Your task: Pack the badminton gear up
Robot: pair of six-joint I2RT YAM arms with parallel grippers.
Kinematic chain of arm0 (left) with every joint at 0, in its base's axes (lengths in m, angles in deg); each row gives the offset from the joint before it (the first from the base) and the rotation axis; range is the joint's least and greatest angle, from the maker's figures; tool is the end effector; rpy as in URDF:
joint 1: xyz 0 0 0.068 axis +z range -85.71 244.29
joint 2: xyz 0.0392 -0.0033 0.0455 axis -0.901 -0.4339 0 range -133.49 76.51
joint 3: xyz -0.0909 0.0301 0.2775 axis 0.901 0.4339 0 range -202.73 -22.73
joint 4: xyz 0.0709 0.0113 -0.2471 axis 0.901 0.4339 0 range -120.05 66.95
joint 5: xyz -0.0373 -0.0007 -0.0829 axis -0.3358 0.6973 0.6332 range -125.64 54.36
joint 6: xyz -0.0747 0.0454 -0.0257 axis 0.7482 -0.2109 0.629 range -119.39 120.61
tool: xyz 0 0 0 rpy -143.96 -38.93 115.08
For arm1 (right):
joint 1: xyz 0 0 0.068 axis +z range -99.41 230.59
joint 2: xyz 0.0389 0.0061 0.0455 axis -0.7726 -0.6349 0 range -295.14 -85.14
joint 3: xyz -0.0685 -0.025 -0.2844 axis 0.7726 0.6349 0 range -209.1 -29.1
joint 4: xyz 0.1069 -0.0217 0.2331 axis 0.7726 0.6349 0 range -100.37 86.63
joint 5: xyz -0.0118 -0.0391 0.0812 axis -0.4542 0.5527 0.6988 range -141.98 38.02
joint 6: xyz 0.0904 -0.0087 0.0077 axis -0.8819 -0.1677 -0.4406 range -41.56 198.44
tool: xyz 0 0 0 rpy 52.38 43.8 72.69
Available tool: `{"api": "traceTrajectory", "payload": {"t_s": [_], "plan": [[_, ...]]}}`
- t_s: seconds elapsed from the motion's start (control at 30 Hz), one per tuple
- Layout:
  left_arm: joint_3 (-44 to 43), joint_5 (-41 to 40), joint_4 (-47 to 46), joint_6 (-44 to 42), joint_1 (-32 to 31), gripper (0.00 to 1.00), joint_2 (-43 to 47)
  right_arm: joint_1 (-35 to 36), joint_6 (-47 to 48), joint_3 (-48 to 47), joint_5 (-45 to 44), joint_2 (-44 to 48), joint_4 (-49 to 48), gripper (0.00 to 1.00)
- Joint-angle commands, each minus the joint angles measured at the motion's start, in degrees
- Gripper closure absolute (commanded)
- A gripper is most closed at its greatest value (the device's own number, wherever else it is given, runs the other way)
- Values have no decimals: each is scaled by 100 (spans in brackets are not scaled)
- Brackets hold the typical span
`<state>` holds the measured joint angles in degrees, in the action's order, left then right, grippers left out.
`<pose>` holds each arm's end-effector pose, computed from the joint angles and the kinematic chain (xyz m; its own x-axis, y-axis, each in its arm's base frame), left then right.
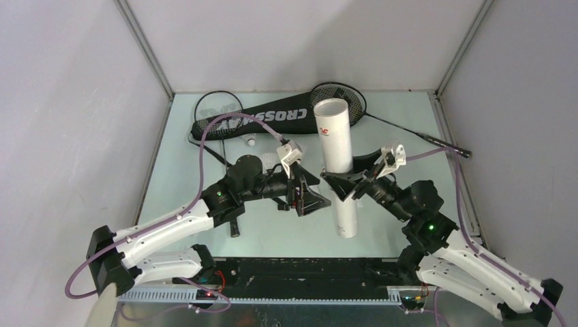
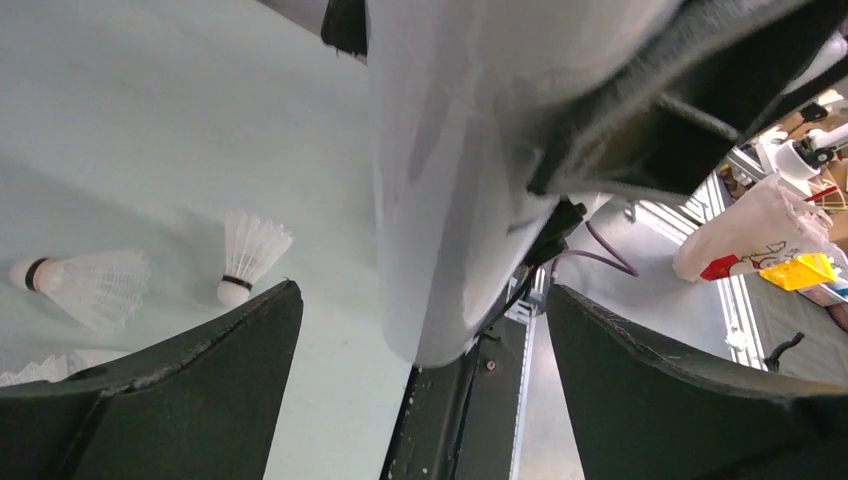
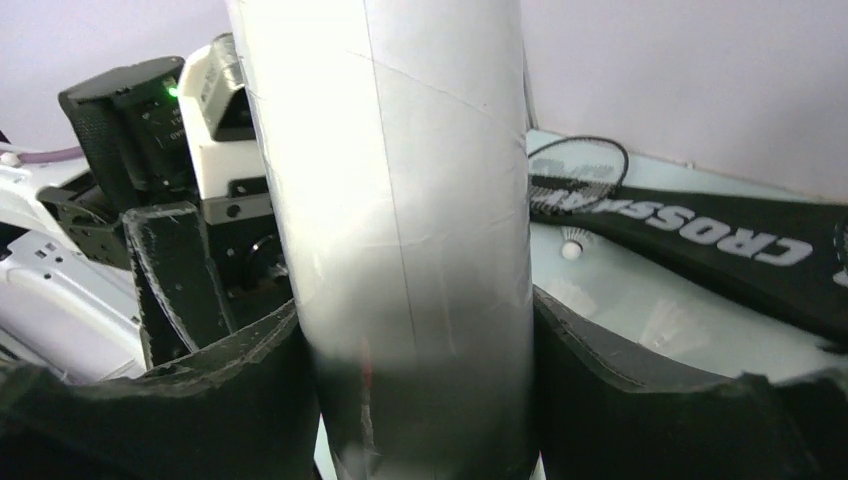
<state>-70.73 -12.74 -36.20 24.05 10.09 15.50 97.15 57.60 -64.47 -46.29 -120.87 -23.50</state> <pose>0.1366 -0.2439 0.3496 -0.4512 -0.0010 -0.8924 0.8650 0.2455 -0.4376 0.1183 0.1367 0.3730 -0.1387 0.3685 -0.9192 -0.7915 0.5167 0.3265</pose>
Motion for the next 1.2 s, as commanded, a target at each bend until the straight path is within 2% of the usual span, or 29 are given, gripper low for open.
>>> {"api": "traceTrajectory", "payload": {"t_s": [0.0, 0.1, 0.2, 0.27, 0.37, 0.53, 0.73, 0.93, 1.03, 1.17], "plan": [[-52, 122, -650, -125, -80, 2, -20, 961, 717, -57, -1555, -291, -1765, 52], [18, 214, -855, -109, -117, 2, -6, 1407, 916, -57, -2790, -663, -2270, 53], [128, 124, -1096, -82, -182, 2, 57, 1822, 1107, -57, -3260, -1070, -2908, 52], [183, -212, -1095, -124, -220, 2, 89, 2079, 1270, -62, -3457, -1307, -3347, 52], [243, -517, -1041, -281, -236, 2, 152, 2507, 1908, -177, -4179, -1606, -3763, 51], [468, -223, -1191, -776, -249, 2, 400, 3082, 2593, -311, -4237, -1904, -3985, 47], [782, -86, -1574, -1062, -250, 4, 807, 3204, 2060, -312, -4121, -1757, -3507, 46], [788, 253, -1582, -1328, -250, 25, 932, 3234, 1485, -287, -3811, -1552, -2996, 46], [844, 300, -1745, -1436, -250, 50, 975, 3236, 1322, -277, -3533, -1486, -2843, 46], [809, -183, -1648, -1538, -250, 56, 962, 3232, 1140, -261, -2985, -1383, -2669, 45]]}}
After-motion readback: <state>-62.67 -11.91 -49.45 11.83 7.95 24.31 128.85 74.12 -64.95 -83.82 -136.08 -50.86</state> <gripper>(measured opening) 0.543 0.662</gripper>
